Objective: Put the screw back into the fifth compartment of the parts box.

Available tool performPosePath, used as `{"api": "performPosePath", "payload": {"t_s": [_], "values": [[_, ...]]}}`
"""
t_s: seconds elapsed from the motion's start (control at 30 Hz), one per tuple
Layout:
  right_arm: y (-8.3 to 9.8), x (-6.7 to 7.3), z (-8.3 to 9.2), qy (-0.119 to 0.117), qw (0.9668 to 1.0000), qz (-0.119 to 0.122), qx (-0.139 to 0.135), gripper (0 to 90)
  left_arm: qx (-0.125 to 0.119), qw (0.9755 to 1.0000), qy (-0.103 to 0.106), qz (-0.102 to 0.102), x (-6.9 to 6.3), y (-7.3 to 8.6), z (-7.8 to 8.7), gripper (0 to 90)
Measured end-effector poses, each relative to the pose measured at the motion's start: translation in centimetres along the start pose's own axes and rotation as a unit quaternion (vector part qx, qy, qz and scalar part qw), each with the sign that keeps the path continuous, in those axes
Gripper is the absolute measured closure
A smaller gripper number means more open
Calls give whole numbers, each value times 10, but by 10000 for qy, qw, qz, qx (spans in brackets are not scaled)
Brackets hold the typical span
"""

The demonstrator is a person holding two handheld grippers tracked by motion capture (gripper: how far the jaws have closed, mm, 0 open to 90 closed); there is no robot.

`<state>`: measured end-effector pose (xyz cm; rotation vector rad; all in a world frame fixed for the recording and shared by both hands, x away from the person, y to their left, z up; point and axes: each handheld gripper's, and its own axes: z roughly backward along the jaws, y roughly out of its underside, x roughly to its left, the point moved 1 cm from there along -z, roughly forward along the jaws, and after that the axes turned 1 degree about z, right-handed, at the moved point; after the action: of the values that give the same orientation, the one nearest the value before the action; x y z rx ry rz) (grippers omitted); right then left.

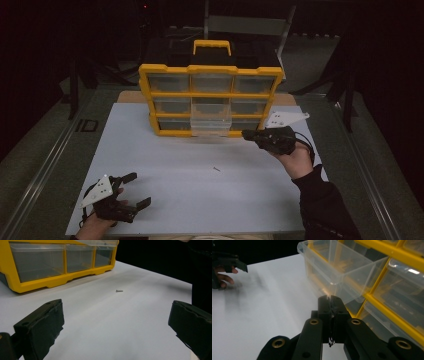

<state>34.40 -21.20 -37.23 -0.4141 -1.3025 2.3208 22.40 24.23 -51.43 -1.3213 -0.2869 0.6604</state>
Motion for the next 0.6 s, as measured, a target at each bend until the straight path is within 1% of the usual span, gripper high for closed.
{"api": "performPosePath", "payload": {"t_s": [0.1,0.2,0.37,0.6], "values": [[-5,-1,1,11,10000,50,-30,877,4,10000,34,4,-1,0,0,11],[-9,-1,1,21,10000,70,-51,878,-11,10000,15,-21,-1,0,0,11],[-20,-4,1,38,9999,118,-93,877,-40,10000,0,14,-1,-1,0,11],[-36,-8,2,93,9996,224,-149,878,-2,10000,-11,54,-2,-2,1,11]]}}
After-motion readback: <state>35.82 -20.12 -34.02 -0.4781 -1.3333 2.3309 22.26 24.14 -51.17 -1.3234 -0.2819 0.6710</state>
